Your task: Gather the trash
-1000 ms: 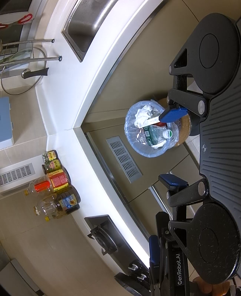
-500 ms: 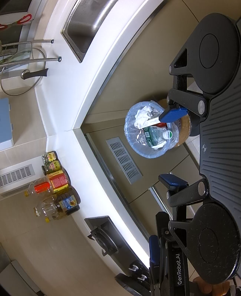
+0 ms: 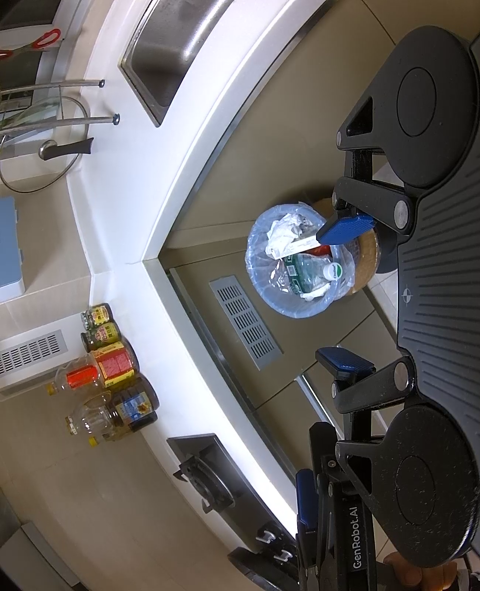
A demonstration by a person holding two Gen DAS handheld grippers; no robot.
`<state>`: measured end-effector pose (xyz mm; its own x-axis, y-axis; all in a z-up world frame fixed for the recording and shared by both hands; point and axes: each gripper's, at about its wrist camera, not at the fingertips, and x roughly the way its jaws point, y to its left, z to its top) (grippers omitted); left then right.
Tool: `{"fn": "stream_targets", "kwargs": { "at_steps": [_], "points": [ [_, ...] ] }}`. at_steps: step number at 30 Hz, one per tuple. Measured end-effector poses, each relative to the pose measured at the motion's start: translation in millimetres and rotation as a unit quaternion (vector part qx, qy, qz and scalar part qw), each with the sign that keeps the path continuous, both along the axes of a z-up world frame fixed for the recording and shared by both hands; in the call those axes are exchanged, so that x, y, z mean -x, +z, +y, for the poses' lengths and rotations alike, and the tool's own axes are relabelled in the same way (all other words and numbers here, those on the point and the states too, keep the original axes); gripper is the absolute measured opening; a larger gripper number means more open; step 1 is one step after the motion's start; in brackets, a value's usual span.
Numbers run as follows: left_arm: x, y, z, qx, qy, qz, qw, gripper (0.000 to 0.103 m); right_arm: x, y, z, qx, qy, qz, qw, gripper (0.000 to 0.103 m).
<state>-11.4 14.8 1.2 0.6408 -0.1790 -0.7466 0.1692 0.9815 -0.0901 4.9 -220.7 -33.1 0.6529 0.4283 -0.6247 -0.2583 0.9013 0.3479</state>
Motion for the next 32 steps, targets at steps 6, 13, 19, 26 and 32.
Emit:
{"fn": "stream_targets", "kwargs": {
  "at_steps": [6, 13, 19, 26, 32],
  "points": [
    [-2, -2, -1, 0.001, -0.003, 0.002, 1.0000, 0.071, -1, -2, -2, 0.000, -0.002, 0.003, 1.000, 0.062],
    [-4, -4, 0, 0.002, -0.008, 0.005, 1.0000, 0.071, -1, -3, -5, 0.000, -0.005, 0.005, 1.000, 0.062],
    [-6, -5, -1, 0.002, -0.009, 0.007, 0.9999, 0.071, -2, -4, -6, 0.000, -0.006, 0.007, 1.000, 0.062],
    [-6, -6, -2, 0.001, -0.008, 0.007, 0.9999, 0.071, -3, -6, -10, -0.001, -0.008, 0.009, 1.000, 0.062],
    [-12, -10, -5, 0.000, -0.007, 0.016, 0.9999, 0.074, -10, -8, -15, -0.001, -0.008, 0.015, 1.000, 0.062]
  ]
}}
